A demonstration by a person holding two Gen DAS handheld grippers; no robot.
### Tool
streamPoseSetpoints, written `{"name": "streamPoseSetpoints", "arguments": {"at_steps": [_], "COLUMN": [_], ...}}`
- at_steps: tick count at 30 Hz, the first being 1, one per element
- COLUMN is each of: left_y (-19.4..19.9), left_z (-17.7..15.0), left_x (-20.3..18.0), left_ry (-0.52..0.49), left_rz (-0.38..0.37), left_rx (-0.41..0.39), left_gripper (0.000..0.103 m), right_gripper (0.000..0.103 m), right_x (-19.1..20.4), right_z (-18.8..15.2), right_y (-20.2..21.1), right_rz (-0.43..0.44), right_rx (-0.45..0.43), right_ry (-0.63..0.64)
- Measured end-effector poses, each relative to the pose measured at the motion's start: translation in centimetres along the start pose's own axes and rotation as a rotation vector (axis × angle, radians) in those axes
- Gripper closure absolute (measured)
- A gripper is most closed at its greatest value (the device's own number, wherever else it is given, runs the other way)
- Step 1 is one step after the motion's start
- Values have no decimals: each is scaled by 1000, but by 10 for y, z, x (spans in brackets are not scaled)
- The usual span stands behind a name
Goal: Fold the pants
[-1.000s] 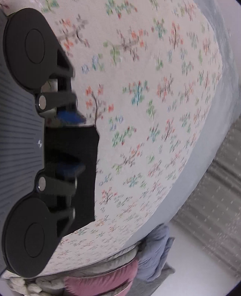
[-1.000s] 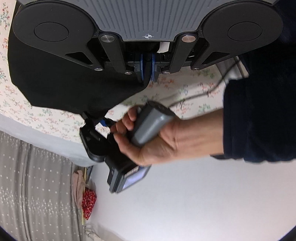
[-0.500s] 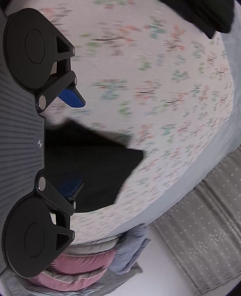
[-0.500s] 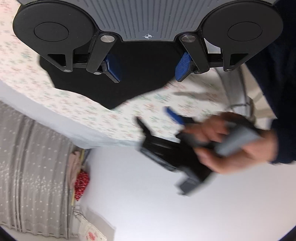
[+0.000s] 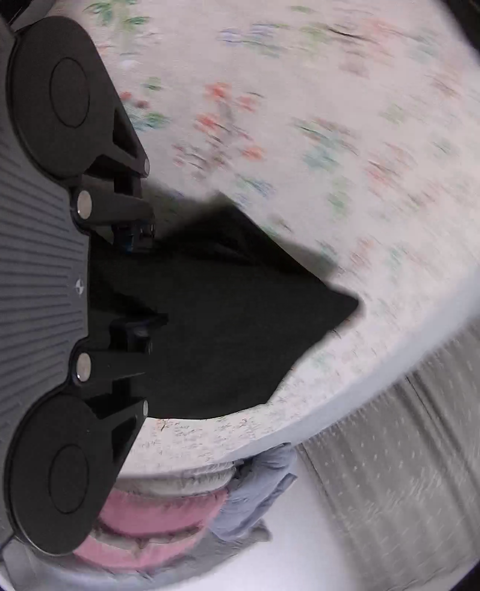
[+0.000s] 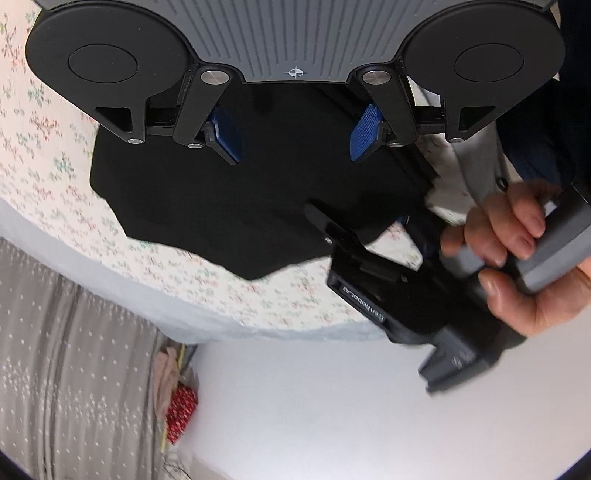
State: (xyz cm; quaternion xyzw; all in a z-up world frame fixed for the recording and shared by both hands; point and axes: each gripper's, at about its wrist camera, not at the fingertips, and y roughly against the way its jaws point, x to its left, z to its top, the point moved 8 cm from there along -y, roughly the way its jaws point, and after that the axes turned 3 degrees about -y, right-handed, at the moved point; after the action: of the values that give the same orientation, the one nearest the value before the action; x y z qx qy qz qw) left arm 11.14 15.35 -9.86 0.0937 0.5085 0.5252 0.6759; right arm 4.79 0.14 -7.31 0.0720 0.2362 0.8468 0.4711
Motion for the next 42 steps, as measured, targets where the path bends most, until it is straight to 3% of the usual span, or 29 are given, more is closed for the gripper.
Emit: {"name": "streamPoseSetpoints", "arguments": {"at_steps": [5, 7, 9, 11, 14, 16, 19, 21, 25, 30, 31, 33, 34, 35, 37, 42], "left_y": [33, 29, 14, -1, -3, 0, 0, 2, -10, -56, -67, -85, -91, -93, -92, -82], "left_z": [-2, -6, -2, 4, 19, 33, 48, 60, 88, 111, 111, 112, 112, 112, 115, 123], "left_x": [-80, -86, -63, -31, 3, 8, 1, -3, -14, -17, -15, -14, -16, -19, -33, -71], "left_ry": [-514, -598, -553, -453, -212, -134, -182, -201, -266, -296, -290, -302, -314, -316, -383, -552], "left_rz": [123, 162, 208, 211, 79, 26, 74, 67, 70, 88, 94, 114, 119, 131, 175, 184], "left_rx": [-243, -244, -177, -79, -9, -49, -71, -94, -100, -39, -16, 3, 13, 17, -1, -89], "left_gripper": [70, 69, 68, 57, 50, 50, 50, 49, 18, 17, 18, 35, 62, 74, 85, 86], "right_gripper": [39, 38, 38, 38, 37, 35, 35, 35, 35, 37, 37, 37, 37, 37, 37, 37], "right_x": [-7, -9, -8, -4, 1, 1, -1, -3, -8, -18, -20, -27, -29, -33, -37, -36], "right_z": [-9, -11, -18, -21, -20, -19, -19, -18, -16, -10, -10, -10, -10, -10, -10, -5], "right_y": [-6, -7, -10, -13, -13, -13, -13, -11, -6, 3, 5, 6, 5, 2, -2, -4], "right_rz": [25, 37, 33, 25, 31, 39, 61, 80, 153, 161, 156, 150, 146, 142, 139, 142], "right_rx": [28, 34, 59, 71, 75, 80, 83, 85, 87, 60, 54, 52, 53, 56, 62, 51], "right_ry": [-97, -133, -131, -111, -97, -117, -159, -190, -291, -346, -353, -367, -373, -378, -387, -390]}}
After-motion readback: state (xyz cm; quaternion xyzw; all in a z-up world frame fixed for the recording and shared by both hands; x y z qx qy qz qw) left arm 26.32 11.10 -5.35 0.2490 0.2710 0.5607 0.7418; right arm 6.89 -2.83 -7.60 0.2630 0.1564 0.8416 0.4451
